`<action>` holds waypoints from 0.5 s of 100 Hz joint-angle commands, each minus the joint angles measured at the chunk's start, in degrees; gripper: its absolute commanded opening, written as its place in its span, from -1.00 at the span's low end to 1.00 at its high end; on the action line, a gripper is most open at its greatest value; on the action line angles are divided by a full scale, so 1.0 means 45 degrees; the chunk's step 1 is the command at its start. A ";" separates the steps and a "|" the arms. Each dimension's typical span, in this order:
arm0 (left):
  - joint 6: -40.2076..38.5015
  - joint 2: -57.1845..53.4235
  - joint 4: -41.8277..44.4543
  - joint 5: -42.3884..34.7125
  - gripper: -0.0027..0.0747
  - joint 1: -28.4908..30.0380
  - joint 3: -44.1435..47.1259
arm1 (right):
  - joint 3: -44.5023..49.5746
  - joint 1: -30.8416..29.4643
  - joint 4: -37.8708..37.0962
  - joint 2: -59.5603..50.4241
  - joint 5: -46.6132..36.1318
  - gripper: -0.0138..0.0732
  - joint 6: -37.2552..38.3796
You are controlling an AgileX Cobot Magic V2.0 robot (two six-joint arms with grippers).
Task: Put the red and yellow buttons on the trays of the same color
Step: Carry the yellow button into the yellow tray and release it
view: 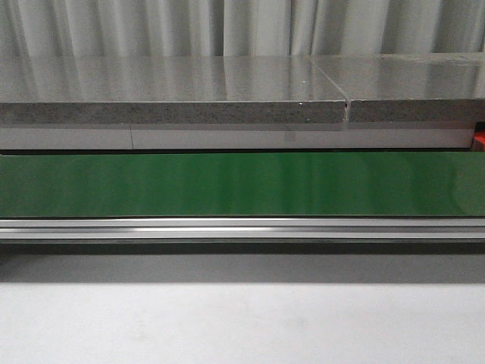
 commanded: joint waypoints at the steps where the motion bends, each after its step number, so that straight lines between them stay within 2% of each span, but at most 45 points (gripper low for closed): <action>1: 0.0008 0.0070 -0.0278 -0.0927 -0.98 -0.0084 -0.0370 | -0.0269 -0.0087 0.0218 -0.0358 -0.0423 0.57 -0.0021; 10: 0.0008 0.0070 -0.0278 -0.0927 -0.98 -0.0084 -0.0370 | -0.0269 -0.0075 0.0388 -0.0372 -0.0409 0.86 -0.0021; 28: 0.0008 0.0070 -0.0278 -0.0927 -0.98 -0.0084 -0.0370 | -0.0341 -0.0064 0.0538 -0.0937 -0.0410 0.81 -0.0021; 50: 0.0008 0.0070 -0.0278 -0.0927 -0.98 -0.0084 -0.0370 | -0.0341 0.0324 0.0810 -0.3040 -0.0591 0.81 -0.0033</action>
